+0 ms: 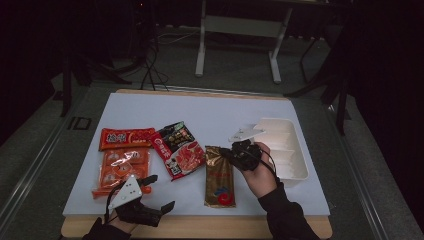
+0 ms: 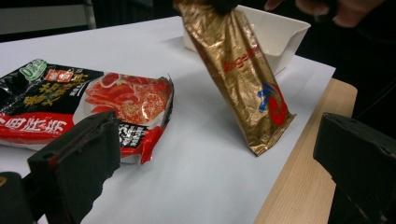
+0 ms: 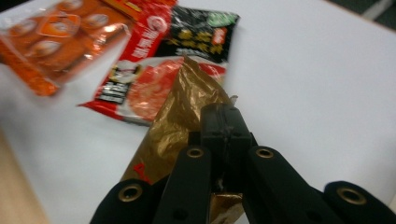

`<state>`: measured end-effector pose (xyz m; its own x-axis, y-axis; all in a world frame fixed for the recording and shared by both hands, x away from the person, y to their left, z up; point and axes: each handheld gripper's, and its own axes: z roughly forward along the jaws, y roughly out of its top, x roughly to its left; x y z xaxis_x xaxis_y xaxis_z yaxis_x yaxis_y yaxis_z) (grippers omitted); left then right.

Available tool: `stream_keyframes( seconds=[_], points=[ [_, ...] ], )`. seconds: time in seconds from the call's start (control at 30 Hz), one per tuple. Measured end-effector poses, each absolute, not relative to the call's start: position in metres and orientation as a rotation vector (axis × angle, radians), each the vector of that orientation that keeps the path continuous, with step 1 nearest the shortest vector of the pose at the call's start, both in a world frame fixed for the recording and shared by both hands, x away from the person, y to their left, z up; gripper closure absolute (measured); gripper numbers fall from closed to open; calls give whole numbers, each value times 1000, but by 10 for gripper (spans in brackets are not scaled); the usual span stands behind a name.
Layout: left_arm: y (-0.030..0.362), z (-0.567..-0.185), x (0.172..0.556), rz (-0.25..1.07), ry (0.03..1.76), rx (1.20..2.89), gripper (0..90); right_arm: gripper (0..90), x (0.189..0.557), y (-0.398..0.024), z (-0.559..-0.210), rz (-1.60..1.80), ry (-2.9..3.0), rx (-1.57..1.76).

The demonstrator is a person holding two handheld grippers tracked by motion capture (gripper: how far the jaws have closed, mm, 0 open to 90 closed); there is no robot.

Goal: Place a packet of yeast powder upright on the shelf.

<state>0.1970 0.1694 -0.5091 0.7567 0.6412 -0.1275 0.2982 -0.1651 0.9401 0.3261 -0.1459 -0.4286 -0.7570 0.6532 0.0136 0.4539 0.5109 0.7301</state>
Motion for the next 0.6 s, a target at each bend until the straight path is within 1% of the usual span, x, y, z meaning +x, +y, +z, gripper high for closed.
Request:
stream_keyframes(
  seconds=[0.1,0.37,0.6],
  points=[
    [169,-509,197,360,734,1761,13,900,312,-144,-418,1133,2508,869],
    [169,-510,197,357,739,1761,13,900,288,-141,-399,1203,2530,746],
    [169,-510,197,356,738,1761,13,900,280,-144,-380,1241,2492,698]
  ],
)
